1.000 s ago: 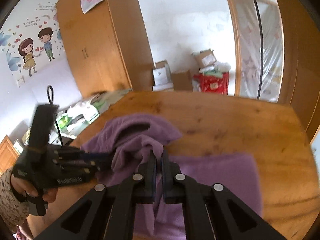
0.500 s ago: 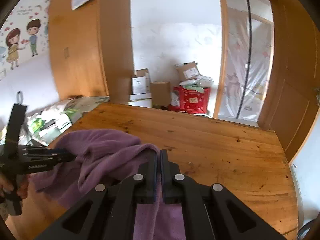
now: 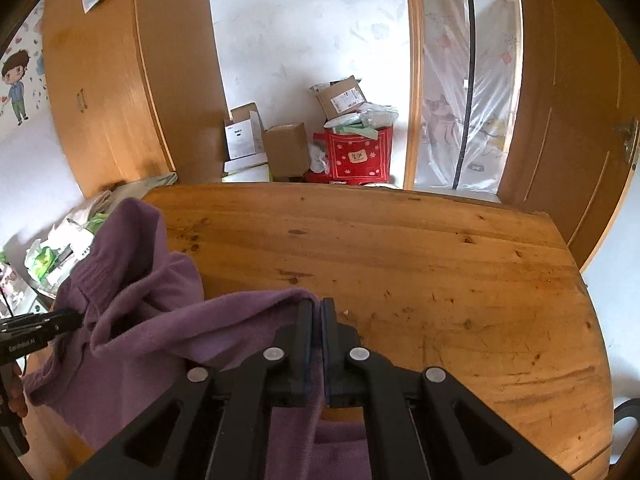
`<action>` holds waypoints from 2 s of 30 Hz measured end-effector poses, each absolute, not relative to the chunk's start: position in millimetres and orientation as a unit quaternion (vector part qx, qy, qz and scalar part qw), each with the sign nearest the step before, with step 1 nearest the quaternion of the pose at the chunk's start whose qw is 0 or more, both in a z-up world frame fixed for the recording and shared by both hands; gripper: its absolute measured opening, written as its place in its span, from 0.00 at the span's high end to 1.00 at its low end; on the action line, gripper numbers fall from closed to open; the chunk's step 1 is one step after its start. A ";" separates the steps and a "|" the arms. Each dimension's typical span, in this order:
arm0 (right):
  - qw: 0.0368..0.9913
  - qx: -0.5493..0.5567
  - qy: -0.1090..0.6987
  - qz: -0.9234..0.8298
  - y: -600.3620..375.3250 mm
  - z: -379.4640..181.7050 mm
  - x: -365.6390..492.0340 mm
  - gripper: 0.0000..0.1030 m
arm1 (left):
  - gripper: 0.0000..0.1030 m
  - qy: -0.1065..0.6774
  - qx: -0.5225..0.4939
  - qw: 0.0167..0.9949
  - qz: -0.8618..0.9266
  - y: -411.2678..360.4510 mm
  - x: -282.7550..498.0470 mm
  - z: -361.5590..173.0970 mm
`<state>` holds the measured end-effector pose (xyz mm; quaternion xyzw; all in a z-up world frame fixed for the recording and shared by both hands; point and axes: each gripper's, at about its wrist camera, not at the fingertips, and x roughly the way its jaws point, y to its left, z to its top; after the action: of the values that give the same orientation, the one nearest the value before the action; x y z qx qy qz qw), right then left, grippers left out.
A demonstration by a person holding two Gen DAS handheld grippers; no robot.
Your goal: Fold clothes
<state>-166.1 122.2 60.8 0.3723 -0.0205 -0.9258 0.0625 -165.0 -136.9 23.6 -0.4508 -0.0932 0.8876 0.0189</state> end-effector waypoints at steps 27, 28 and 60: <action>0.199 0.380 -0.019 -0.903 75.7 34.0 2.5 0.49 | 0.65 0.027 -0.430 0.074 0.899 -136.7 -9.0 26.4; 0.197 0.383 -0.019 -0.902 74.4 31.5 2.2 0.49 | 0.65 0.033 -0.429 0.075 0.899 -134.5 -8.7 25.8; 0.196 0.405 -0.028 -0.893 63.1 12.5 -10.0 0.58 | 0.67 0.157 -0.383 0.092 0.906 -136.4 -35.6 15.1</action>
<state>-10.0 63.1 12.5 0.4052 -0.0278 -0.8926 0.1956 -35.6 -136.4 15.1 -0.3831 0.1572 0.9056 0.0918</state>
